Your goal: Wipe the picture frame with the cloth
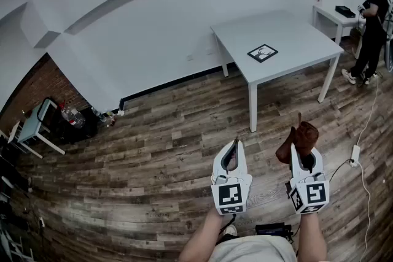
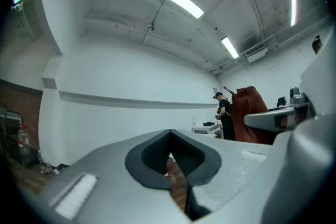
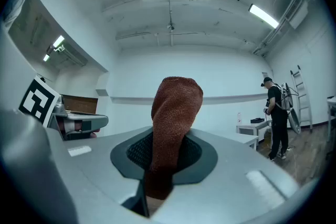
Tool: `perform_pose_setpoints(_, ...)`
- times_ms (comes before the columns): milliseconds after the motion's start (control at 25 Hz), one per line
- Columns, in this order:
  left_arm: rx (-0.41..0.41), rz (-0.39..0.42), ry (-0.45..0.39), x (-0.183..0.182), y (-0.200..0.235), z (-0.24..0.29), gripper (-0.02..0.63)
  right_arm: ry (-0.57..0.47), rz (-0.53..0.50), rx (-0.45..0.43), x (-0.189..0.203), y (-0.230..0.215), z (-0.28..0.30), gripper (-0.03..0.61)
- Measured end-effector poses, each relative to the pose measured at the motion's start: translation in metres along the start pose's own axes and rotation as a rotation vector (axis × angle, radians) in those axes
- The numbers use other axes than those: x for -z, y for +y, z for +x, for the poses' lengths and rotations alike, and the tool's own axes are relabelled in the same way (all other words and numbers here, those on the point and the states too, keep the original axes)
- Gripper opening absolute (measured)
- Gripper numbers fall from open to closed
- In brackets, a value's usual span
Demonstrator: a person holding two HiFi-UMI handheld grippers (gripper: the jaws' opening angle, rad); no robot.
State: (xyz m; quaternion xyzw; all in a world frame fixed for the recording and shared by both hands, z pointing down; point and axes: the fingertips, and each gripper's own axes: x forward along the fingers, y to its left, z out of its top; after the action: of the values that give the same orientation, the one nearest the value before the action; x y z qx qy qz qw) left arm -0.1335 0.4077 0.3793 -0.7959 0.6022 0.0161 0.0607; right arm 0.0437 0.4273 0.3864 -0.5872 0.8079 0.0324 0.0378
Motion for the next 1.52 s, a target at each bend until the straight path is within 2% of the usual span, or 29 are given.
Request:
perform_pose_setpoints(520,-0.006,-0.014,0.029,0.004,-0.025,0.008,0.000,0.023,0.031,-0.019,0.009,-0.022,0.000,0.097)
perform_pose_setpoints(800,-0.007,-0.067,0.053,0.012,-0.055,0.021,0.000,0.074,0.054,-0.037,0.026,-0.051,-0.004,0.101)
perform_pose_setpoints(1080,-0.031,-0.057,0.068,0.019,-0.076,0.029,0.000,0.086,0.054,-0.053,0.031,-0.077,-0.002,0.101)
perform_pose_setpoints(1200,-0.030,-0.034,0.068,0.018,-0.083,0.037,0.000,0.089,0.054,-0.052,0.034,-0.085,0.002,0.101)
perform_pose_setpoints(1520,0.014,-0.051,0.055,0.022,-0.077,0.083,0.000,0.098,0.039,-0.036,0.041,-0.096,0.039,0.101)
